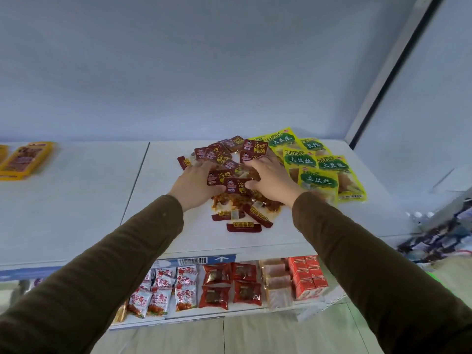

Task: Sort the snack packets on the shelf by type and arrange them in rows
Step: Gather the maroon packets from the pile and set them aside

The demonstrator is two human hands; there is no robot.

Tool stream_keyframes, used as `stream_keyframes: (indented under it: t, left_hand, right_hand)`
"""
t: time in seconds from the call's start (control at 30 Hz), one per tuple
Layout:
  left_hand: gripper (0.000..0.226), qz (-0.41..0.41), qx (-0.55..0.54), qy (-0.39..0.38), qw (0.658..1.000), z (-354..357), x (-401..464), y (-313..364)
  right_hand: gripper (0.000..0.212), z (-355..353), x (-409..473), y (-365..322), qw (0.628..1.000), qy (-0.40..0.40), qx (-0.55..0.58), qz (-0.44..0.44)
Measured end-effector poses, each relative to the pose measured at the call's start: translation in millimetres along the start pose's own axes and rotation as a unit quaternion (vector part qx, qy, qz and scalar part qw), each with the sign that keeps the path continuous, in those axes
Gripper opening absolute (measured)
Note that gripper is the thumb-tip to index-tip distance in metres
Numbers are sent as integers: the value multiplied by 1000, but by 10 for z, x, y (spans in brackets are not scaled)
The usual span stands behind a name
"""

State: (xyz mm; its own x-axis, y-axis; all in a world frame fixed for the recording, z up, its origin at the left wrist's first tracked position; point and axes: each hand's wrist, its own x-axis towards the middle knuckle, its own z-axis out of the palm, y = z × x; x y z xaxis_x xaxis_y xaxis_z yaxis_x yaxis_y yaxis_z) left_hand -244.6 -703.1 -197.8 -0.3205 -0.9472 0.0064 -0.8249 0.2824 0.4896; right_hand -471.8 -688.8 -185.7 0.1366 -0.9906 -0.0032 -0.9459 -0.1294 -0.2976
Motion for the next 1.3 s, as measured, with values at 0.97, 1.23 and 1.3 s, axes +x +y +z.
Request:
stream_keyframes:
  t: [0.97, 1.23, 1.3]
  left_hand:
    - [68, -266, -364, 91, 888, 243, 257, 256]
    - [34, -247, -374, 139, 883, 100, 227, 235]
    - [31, -249, -373, 151, 881, 39, 218, 221]
  right_hand:
    - [83, -63, 492, 401, 975, -123, -113, -146]
    - [101, 21, 502, 211, 985, -100, -43, -136]
    - [100, 32, 499, 248, 980, -128, -81, -130]
